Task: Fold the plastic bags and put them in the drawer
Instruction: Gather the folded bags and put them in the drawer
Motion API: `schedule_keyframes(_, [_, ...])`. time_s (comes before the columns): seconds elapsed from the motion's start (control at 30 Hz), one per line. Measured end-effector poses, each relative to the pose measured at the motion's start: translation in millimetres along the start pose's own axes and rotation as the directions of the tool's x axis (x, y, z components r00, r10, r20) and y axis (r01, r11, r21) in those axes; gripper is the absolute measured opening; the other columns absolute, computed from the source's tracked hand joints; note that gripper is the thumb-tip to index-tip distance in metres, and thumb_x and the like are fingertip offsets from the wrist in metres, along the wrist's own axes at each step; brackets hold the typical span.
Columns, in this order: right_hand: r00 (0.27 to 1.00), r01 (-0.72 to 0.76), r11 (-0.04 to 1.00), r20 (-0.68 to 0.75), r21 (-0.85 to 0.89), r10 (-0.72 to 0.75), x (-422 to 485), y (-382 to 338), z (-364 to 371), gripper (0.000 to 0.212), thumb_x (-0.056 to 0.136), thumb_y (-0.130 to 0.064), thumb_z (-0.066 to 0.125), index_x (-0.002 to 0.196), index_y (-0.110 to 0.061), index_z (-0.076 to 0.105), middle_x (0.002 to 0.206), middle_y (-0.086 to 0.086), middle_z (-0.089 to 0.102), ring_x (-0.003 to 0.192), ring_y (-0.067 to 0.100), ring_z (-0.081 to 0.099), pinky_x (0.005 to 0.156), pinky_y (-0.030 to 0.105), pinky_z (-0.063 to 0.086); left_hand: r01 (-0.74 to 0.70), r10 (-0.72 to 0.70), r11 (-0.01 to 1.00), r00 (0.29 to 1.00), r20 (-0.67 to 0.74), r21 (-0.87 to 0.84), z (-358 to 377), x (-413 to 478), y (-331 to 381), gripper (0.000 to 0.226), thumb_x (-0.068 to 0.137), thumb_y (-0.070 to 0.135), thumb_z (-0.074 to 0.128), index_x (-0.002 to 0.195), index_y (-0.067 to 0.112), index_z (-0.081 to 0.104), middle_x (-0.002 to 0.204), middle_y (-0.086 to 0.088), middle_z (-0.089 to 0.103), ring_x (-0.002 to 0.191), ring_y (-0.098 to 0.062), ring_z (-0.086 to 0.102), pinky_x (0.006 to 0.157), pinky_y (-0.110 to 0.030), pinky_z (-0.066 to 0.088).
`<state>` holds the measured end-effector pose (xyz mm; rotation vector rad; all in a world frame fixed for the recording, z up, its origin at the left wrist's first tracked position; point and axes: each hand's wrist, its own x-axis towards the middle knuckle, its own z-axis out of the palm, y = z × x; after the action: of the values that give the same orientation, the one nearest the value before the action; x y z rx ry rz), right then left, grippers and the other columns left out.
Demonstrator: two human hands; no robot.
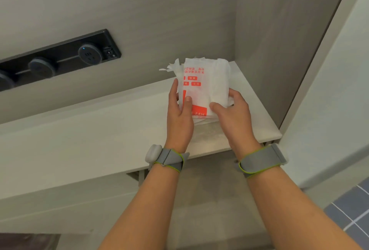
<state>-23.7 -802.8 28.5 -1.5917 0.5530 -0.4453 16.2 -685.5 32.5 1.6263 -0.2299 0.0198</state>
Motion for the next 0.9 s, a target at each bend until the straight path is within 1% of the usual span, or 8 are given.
schedule_keyframes(0.07, [0.999,0.028,0.999,0.014,0.036,-0.029,-14.7,-2.8,0.3,0.054,0.074,-0.028,0.071,0.126,-0.031,0.055,0.12,-0.005,0.059,0.106,0.016,0.062,0.091,0.039,0.055,-0.044,0.044,0.999,0.999,-0.001,0.021,-9.5,-12.0,3.4,0.05,0.106,0.023,0.043,0.152,0.038,0.03,0.151,0.007,0.045,0.133,-0.006,0.05,0.1,-0.025,0.052])
schedule_keyframes(0.13, [0.998,0.054,0.997,0.013,0.06,-0.055,-29.7,-4.9,-0.1,0.052,0.079,-0.021,0.072,0.126,-0.033,0.054,0.123,-0.006,0.055,0.109,0.013,0.059,0.092,0.033,0.054,-0.079,0.079,0.995,0.997,0.0,0.055,-19.9,-22.6,4.8,0.048,0.106,0.02,0.043,0.15,0.038,0.036,0.151,0.013,0.044,0.136,-0.005,0.046,0.108,-0.033,0.048])
schedule_keyframes(0.23, [0.996,0.086,0.994,0.022,0.074,-0.088,-49.0,-6.9,-1.0,0.052,0.079,-0.018,0.072,0.12,-0.041,0.051,0.125,-0.005,0.052,0.11,0.009,0.055,0.095,0.032,0.051,-0.094,0.096,0.989,0.995,-0.013,0.117,-34.3,-38.7,4.8,0.041,0.104,0.022,0.044,0.142,0.039,0.048,0.146,0.01,0.049,0.136,-0.011,0.047,0.111,-0.043,0.045])
schedule_keyframes(0.33, [0.995,0.082,0.994,0.052,0.072,-0.086,-68.7,-7.3,-0.9,0.053,0.078,-0.019,0.074,0.12,-0.041,0.052,0.126,-0.004,0.052,0.109,0.007,0.056,0.097,0.034,0.051,-0.082,0.09,0.984,0.995,-0.043,0.16,-48.3,-60.4,8.6,0.037,0.105,0.021,0.043,0.137,0.035,0.055,0.141,0.01,0.05,0.132,-0.007,0.048,0.109,-0.04,0.046])
schedule_keyframes(0.43, [0.994,0.07,0.995,0.083,0.078,-0.076,-93.2,-6.8,0.4,0.055,0.078,-0.019,0.075,0.127,-0.033,0.055,0.128,-0.004,0.052,0.113,0.01,0.056,0.097,0.031,0.051,-0.057,0.071,0.985,0.994,-0.08,0.164,-63.0,-85.2,11.0,0.036,0.105,0.019,0.044,0.135,0.033,0.056,0.137,0.012,0.05,0.129,-0.004,0.05,0.106,-0.039,0.049])
schedule_keyframes(0.57, [0.991,0.034,0.993,0.121,0.114,-0.048,-126.6,-2.8,3.2,0.056,0.076,-0.03,0.073,0.13,-0.031,0.058,0.126,-0.007,0.06,0.11,0.01,0.062,0.096,0.038,0.054,-0.038,0.059,0.988,0.989,-0.139,0.149,-81.7,-116.2,5.9,0.035,0.103,0.019,0.047,0.134,0.031,0.057,0.137,0.011,0.052,0.129,-0.008,0.051,0.106,-0.043,0.048])
schedule_keyframes(0.73, [0.989,-0.015,0.991,0.148,0.135,-0.006,-167.7,4.8,-5.6,0.042,0.087,-0.031,0.07,0.127,-0.027,0.06,0.109,-0.015,0.07,0.095,0.003,0.069,0.091,0.038,0.057,-0.005,0.026,0.995,0.979,-0.201,0.102,-90.3,-160.4,1.8,0.032,0.102,0.017,0.051,0.13,0.029,0.06,0.135,0.009,0.054,0.128,-0.009,0.053,0.106,-0.043,0.049])
schedule_keyframes(0.9, [0.992,-0.026,0.996,0.126,0.087,0.015,-190.8,20.7,-14.1,0.034,0.086,-0.033,0.071,0.119,-0.027,0.061,0.109,-0.014,0.068,0.098,0.011,0.068,0.09,0.042,0.057,0.012,0.01,0.995,0.974,-0.228,0.097,-93.6,-192.0,-8.6,0.032,0.1,0.015,0.054,0.129,0.026,0.061,0.133,0.007,0.057,0.126,-0.01,0.055,0.106,-0.044,0.048])
